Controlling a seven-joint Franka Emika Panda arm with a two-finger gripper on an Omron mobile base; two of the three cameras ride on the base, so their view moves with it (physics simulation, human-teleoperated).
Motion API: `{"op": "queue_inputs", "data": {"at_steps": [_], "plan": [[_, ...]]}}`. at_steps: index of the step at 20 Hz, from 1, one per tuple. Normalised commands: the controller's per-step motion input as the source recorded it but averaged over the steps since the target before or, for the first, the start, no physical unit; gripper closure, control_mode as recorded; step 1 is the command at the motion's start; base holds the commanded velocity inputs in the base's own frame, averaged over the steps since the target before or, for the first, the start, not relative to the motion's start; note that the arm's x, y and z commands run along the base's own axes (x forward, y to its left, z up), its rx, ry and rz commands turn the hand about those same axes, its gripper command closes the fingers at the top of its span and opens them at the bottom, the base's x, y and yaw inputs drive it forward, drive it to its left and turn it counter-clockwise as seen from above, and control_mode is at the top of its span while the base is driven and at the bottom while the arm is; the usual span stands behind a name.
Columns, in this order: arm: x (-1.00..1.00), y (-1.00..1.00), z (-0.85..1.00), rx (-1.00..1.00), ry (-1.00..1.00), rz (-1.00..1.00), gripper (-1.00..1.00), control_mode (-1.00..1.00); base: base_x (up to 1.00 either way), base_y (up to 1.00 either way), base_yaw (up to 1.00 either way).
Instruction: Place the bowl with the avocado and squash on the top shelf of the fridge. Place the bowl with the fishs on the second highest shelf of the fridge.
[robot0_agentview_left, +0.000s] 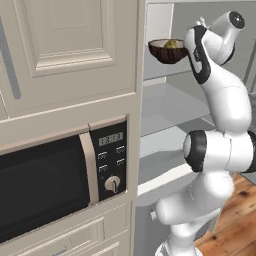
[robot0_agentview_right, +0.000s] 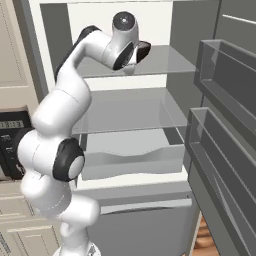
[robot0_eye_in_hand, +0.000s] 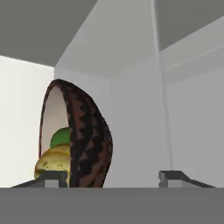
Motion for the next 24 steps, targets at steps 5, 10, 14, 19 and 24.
{"op": "queue_inputs", "data": {"at_steps": [5, 10, 14, 19, 24], "plan": [[-1.0, -0.04, 0.15, 0.0, -0.44, 0.0, -1.0, -1.0, 0.0, 0.0, 0.0], [-1.0, -0.11, 0.04, 0.03, -0.13, -0.03, -1.0, -1.0, 0.0, 0.0, 0.0], [-1.0, -0.02, -0.08, 0.0, 0.12, 0.0, -1.0, -1.0, 0.0, 0.0, 0.0], [-1.0, -0.15, -0.48, -0.02, 0.2, 0.0, -1.0, -1.0, 0.0, 0.0, 0.0], [-1.0, -0.08, -0.54, -0.04, 0.34, 0.0, -1.0, -1.0, 0.0, 0.0, 0.0]]}}
